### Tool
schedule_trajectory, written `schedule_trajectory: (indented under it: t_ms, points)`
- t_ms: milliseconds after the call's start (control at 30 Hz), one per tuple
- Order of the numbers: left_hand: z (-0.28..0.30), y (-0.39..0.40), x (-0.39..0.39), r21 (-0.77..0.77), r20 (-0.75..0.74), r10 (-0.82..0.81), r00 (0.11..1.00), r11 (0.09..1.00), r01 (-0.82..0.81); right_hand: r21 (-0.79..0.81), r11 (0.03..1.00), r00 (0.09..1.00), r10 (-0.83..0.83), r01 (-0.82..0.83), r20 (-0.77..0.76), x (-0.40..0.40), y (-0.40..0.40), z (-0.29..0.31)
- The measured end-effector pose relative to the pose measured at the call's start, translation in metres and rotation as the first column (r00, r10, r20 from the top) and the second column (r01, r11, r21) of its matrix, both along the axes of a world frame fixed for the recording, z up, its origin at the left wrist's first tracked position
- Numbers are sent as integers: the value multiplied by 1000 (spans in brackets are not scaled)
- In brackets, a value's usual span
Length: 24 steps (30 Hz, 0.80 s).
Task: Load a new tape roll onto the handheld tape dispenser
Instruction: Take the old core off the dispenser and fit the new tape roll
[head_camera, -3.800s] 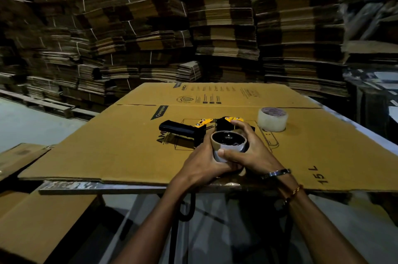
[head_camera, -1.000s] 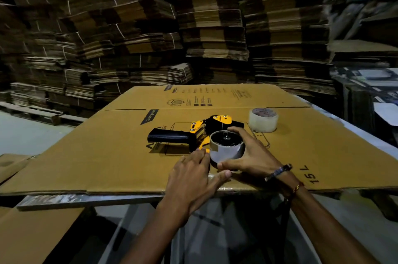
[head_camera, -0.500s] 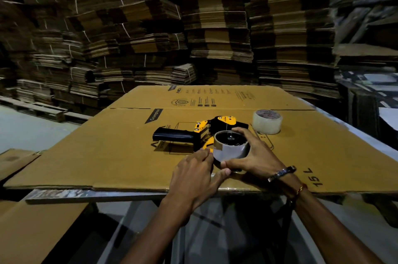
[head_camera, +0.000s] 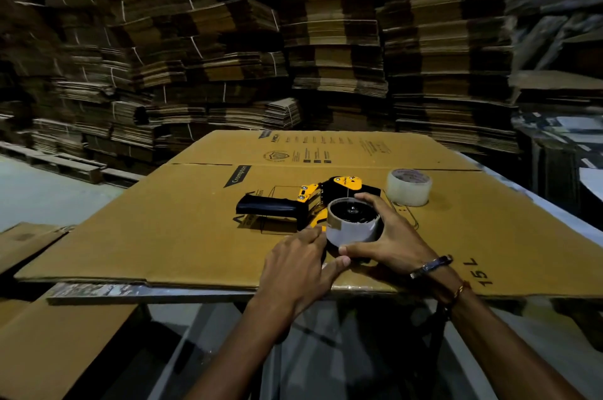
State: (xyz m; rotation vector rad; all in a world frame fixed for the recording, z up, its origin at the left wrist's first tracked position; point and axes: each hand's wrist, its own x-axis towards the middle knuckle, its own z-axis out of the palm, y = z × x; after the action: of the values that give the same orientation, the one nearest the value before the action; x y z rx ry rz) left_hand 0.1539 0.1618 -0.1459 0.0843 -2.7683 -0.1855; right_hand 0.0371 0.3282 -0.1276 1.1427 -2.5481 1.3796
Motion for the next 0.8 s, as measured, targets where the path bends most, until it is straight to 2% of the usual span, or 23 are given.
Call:
schedule_trajectory:
  t_ms: [800]
  points:
    - [2, 1, 2, 19, 6, 1, 1000, 1000, -1, 42, 999, 997, -10, 13, -73, 2, 2, 2]
